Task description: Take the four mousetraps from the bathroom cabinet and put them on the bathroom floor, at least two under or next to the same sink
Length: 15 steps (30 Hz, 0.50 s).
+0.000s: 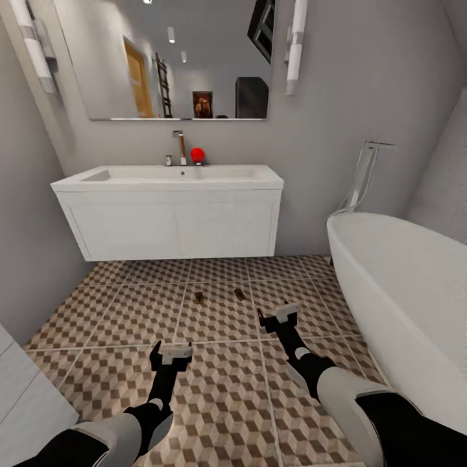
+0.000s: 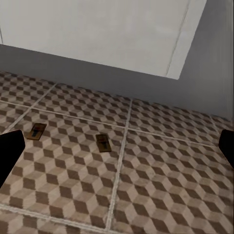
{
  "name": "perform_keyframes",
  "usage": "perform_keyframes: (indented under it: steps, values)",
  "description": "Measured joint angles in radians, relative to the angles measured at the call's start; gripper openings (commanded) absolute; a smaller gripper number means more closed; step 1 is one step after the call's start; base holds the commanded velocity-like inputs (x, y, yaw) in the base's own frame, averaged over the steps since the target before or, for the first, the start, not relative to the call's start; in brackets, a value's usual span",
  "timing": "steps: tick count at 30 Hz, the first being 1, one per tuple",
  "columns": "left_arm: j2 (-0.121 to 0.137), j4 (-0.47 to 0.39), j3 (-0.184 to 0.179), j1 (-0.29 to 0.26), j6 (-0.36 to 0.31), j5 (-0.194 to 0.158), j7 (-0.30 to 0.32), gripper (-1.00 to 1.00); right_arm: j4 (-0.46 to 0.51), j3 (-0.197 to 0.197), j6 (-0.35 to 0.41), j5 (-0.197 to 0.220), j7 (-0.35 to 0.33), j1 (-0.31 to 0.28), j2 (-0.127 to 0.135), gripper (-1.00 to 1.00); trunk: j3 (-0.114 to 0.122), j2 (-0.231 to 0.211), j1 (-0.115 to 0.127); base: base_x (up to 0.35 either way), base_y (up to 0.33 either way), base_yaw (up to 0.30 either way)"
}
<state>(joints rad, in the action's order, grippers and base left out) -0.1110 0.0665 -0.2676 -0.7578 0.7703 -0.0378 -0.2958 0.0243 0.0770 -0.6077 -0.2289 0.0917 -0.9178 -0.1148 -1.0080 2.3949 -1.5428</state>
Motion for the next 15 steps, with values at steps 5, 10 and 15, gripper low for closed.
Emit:
perform_keyframes:
  steps: [5, 10, 15]
  values:
    - [-0.001, 0.001, 0.0, 0.001, -0.002, 0.0, 0.0, 1.0, 0.0, 0.0, 0.0, 0.0, 0.0, 0.001, 0.0, 1.0, 0.024, -0.035, 0.019, 0.0, 0.0, -0.123]
    - [-0.002, 0.001, 0.0, 0.004, -0.002, 0.0, 0.0, 1.0, 0.0, 0.0, 0.0, 0.0, 0.0, 0.001, 0.0, 1.0, 0.047, -0.07, 0.038, 0.0, 0.0, -0.12]
    - [-0.002, 0.001, 0.0, 0.004, -0.002, 0.0, 0.0, 1.0, 0.0, 0.0, 0.0, 0.0, 0.0, 0.001, 0.0, 1.0, 0.071, -0.105, 0.058, 0.0, 0.0, -0.11]
